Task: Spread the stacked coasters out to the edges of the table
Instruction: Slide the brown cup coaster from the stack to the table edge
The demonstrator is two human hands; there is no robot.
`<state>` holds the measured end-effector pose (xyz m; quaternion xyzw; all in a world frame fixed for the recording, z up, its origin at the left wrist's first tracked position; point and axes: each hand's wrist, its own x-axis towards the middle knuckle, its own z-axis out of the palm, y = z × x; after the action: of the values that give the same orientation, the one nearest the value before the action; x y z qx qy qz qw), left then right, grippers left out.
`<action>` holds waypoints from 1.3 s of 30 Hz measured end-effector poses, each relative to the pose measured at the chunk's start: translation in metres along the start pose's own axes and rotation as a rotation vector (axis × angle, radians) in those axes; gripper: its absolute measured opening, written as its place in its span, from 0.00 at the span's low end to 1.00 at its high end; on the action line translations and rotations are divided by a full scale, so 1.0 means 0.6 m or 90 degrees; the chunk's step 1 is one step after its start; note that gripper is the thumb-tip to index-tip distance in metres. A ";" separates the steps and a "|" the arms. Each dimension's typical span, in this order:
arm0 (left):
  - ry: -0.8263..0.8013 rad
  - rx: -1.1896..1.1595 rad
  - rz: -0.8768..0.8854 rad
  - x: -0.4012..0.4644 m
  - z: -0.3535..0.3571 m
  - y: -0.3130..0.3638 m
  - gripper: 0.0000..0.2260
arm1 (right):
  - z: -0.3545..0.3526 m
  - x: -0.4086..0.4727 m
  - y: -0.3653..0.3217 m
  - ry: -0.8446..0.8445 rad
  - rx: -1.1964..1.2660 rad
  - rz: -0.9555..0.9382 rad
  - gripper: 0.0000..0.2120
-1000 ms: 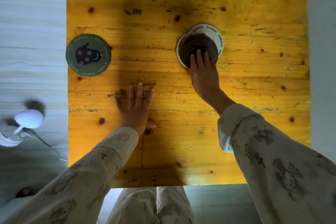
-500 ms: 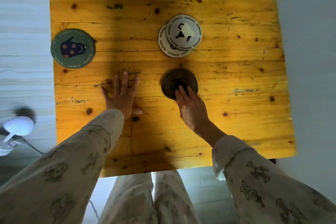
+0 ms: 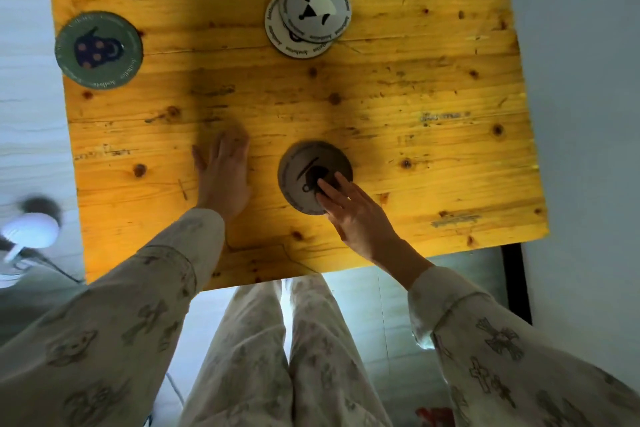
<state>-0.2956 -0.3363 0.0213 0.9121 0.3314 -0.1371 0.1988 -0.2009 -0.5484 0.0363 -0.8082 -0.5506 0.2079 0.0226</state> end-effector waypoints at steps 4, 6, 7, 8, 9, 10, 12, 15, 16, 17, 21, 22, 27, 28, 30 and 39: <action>0.017 -0.048 0.130 0.008 0.009 0.061 0.31 | 0.004 -0.010 -0.007 -0.028 0.181 0.087 0.18; -0.029 -0.053 0.166 0.015 0.015 0.087 0.33 | 0.002 -0.015 -0.017 0.096 0.310 0.215 0.16; -0.054 -0.050 0.169 0.018 0.018 0.097 0.35 | 0.000 -0.015 -0.021 0.141 0.373 0.297 0.15; -0.072 -0.048 0.168 0.019 0.020 0.105 0.35 | 0.000 -0.015 -0.023 0.154 0.439 0.376 0.14; -0.085 -0.046 0.167 0.019 0.021 0.109 0.36 | -0.001 -0.013 -0.024 0.136 0.507 0.444 0.13; -0.096 -0.046 0.166 0.017 0.021 0.112 0.36 | -0.003 -0.009 -0.024 0.101 0.591 0.498 0.12; -0.116 -0.059 0.161 0.006 0.020 0.110 0.35 | -0.015 0.002 -0.025 0.061 0.797 0.584 0.11; -0.104 -0.113 0.108 -0.028 0.022 0.096 0.34 | -0.037 0.013 -0.019 0.077 0.931 0.654 0.13; -0.083 -0.146 0.077 -0.042 0.026 0.091 0.32 | -0.044 0.015 -0.013 0.095 0.929 0.647 0.12; -0.063 -0.196 0.040 -0.057 0.030 0.085 0.31 | -0.053 0.018 -0.006 0.110 0.929 0.633 0.11; -0.064 -0.451 -0.122 -0.121 0.052 0.071 0.22 | -0.069 0.028 0.021 0.127 0.963 0.649 0.13; -0.062 -0.489 -0.147 -0.130 0.054 0.070 0.21 | -0.067 0.028 0.025 0.125 0.949 0.680 0.13; -0.058 -0.443 -0.141 -0.084 0.029 0.077 0.24 | -0.043 0.007 0.010 0.098 0.895 0.750 0.09; -0.087 -0.433 -0.108 -0.069 0.019 0.084 0.27 | -0.035 0.001 0.004 0.096 0.895 0.757 0.11; -0.153 -0.389 -0.053 -0.047 0.002 0.103 0.32 | -0.020 -0.006 -0.009 0.085 0.909 0.772 0.13; -0.145 -0.348 -0.149 -0.109 0.031 0.121 0.29 | -0.023 -0.001 -0.009 0.121 0.902 0.715 0.10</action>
<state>-0.2986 -0.4315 0.0498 0.7595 0.4345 -0.1660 0.4548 -0.2006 -0.5441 0.0507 -0.7681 0.1853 0.4106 0.4552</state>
